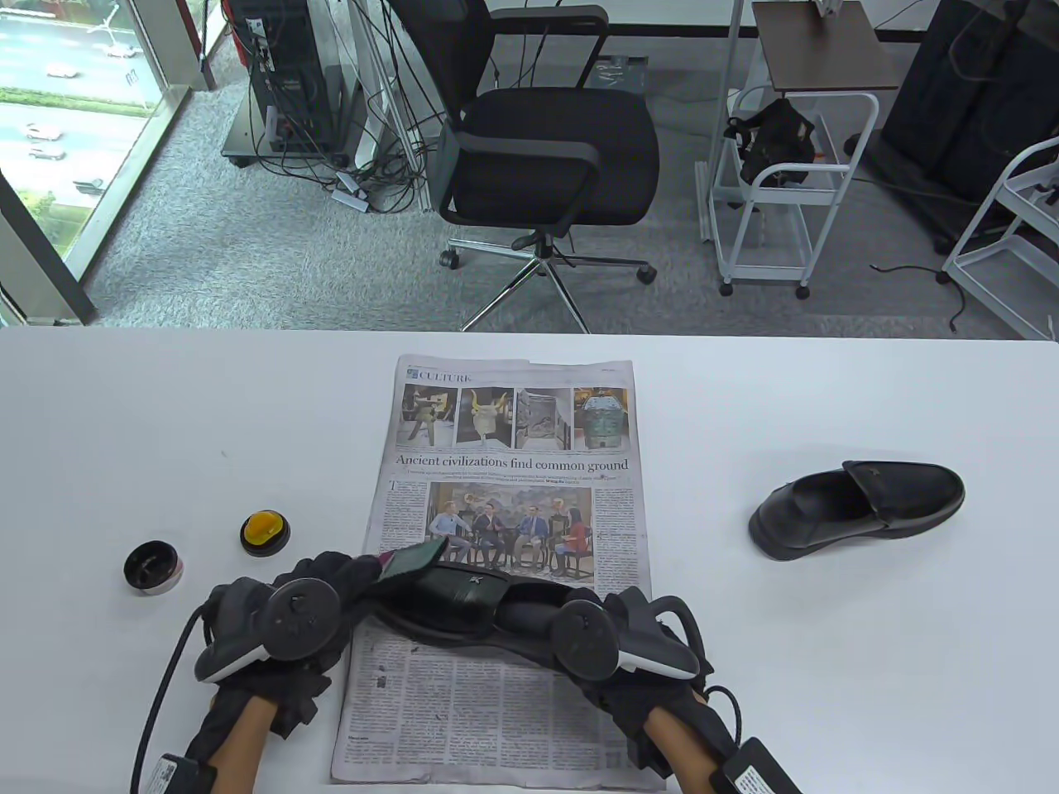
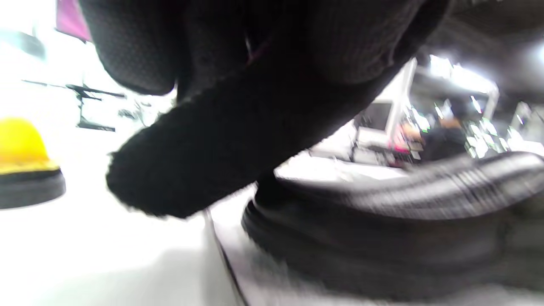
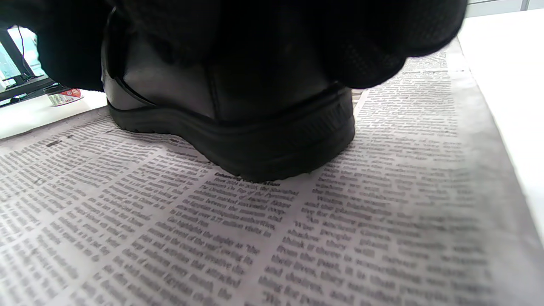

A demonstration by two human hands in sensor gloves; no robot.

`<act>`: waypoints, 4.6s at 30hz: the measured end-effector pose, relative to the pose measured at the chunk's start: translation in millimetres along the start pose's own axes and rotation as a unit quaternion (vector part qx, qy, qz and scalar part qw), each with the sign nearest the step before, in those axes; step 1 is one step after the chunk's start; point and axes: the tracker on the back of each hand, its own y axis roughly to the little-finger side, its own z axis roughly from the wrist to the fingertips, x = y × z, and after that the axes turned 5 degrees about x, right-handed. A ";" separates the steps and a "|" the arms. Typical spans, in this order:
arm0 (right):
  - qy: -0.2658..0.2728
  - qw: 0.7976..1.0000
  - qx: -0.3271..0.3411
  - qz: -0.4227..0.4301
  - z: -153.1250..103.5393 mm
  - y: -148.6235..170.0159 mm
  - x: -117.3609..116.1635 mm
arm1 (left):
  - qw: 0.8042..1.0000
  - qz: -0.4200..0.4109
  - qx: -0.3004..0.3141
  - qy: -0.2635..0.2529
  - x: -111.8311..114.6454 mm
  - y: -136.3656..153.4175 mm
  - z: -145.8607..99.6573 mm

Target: Dip and apply built-in sponge shoe polish on shoes

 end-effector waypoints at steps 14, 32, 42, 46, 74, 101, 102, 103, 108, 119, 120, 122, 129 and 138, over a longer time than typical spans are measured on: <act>0.001 1.000 0.003 -0.003 0.2 -0.1 0.0 | 0.990 0.016 0.130 -0.059 26.4 -74.4 17.4; 0.004 1.000 0.002 0.000 0.5 -1.1 -0.9 | 0.992 0.118 0.028 0.045 29.4 -25.2 17.3; 0.003 1.000 0.003 -0.002 0.6 -1.1 -0.9 | 0.998 -0.001 0.010 -0.070 6.2 -27.6 3.9; 0.003 1.000 0.002 -0.003 0.5 -1.2 -0.9 | 0.995 -0.017 0.087 -0.046 11.3 -54.4 4.4; 0.001 1.000 0.002 -0.002 0.7 -0.7 -0.9 | 0.994 -0.028 -0.008 -0.101 -0.1 -21.3 -2.0; 0.002 1.000 0.003 0.001 0.9 -0.5 -0.9 | 0.986 0.167 -0.002 -0.011 27.4 -33.0 14.0; 0.002 1.000 0.002 0.001 0.9 -0.6 -0.9 | 0.988 0.154 -0.014 -0.022 22.3 -31.5 12.2; 0.002 1.000 0.002 0.000 0.8 -0.6 -0.9 | 0.990 0.140 -0.020 -0.030 18.5 -30.8 10.7; 0.002 1.000 0.003 0.000 0.7 -0.4 -0.8 | 0.999 0.006 0.022 -0.048 3.9 -35.3 0.7; 0.002 1.000 0.002 -0.001 0.7 -0.5 -0.9 | 0.980 -0.015 0.164 0.116 37.8 -72.0 9.4; 0.002 1.000 0.002 0.000 0.8 -0.5 -0.9 | 0.980 -0.005 0.165 0.113 37.0 -72.3 9.3; 0.002 1.000 0.003 -0.001 0.8 -0.5 -1.0 | 0.977 0.044 0.155 0.137 34.2 -70.4 9.5; 0.002 1.000 0.003 -0.001 0.8 -0.5 -0.9 | 0.976 0.118 0.044 0.178 24.2 -34.1 5.6; 0.002 1.000 0.003 0.000 0.8 -0.5 -0.9 | 0.997 -0.003 -0.072 -0.036 0.3 -7.0 -3.3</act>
